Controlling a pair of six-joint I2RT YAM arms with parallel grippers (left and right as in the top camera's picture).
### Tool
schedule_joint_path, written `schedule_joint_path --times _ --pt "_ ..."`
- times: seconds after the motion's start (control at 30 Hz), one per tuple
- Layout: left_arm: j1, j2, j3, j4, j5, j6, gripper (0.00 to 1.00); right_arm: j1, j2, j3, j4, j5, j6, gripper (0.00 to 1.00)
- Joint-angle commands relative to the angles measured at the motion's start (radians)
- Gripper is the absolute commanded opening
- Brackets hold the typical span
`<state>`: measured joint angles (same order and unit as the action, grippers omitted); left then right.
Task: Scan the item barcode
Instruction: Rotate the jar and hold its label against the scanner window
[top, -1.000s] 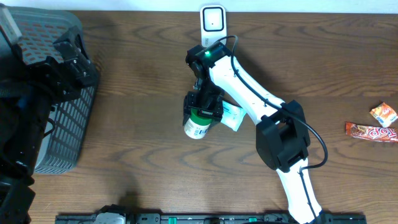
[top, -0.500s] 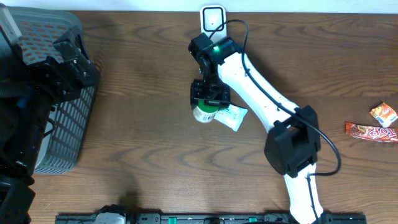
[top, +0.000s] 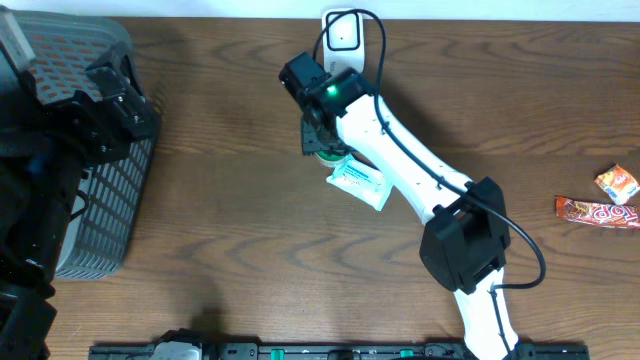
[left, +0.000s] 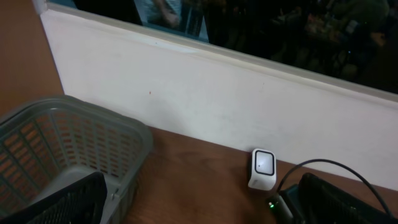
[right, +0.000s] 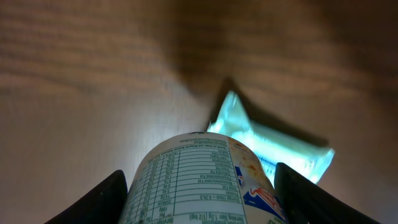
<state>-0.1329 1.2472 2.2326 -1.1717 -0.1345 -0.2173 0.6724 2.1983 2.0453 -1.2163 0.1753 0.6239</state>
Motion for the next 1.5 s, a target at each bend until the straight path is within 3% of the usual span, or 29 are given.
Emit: schedule_joint_path --times 0.0,0.27,0.5,0.7,0.97,1.13,1.47 --pt "-0.003 -0.006 -0.003 -0.003 -0.009 -0.006 0.98 0.035 -0.027 0.0 0.042 0.19 0.011 0.48" --pt "-0.003 -0.006 -0.003 -0.042 -0.009 -0.006 0.98 0.056 -0.027 -0.064 0.201 0.346 0.011 0.45" --pt "-0.003 -0.006 -0.003 -0.177 -0.009 -0.006 0.98 0.056 -0.027 -0.172 0.299 0.407 0.0 0.46" --pt "-0.003 -0.006 -0.003 -0.346 -0.009 -0.006 0.98 0.055 -0.027 -0.275 0.507 0.409 -0.143 0.47" --pt "-0.003 -0.006 -0.003 -0.496 -0.009 -0.006 0.98 0.051 -0.027 -0.276 0.709 0.497 -0.274 0.46" --pt "-0.003 -0.006 -0.003 -0.517 -0.009 -0.006 0.98 0.022 -0.025 -0.276 0.823 0.559 -0.3 0.46" --pt "-0.003 -0.006 -0.003 -0.517 -0.009 -0.006 0.98 -0.068 -0.01 -0.276 1.053 0.484 -0.415 0.47"
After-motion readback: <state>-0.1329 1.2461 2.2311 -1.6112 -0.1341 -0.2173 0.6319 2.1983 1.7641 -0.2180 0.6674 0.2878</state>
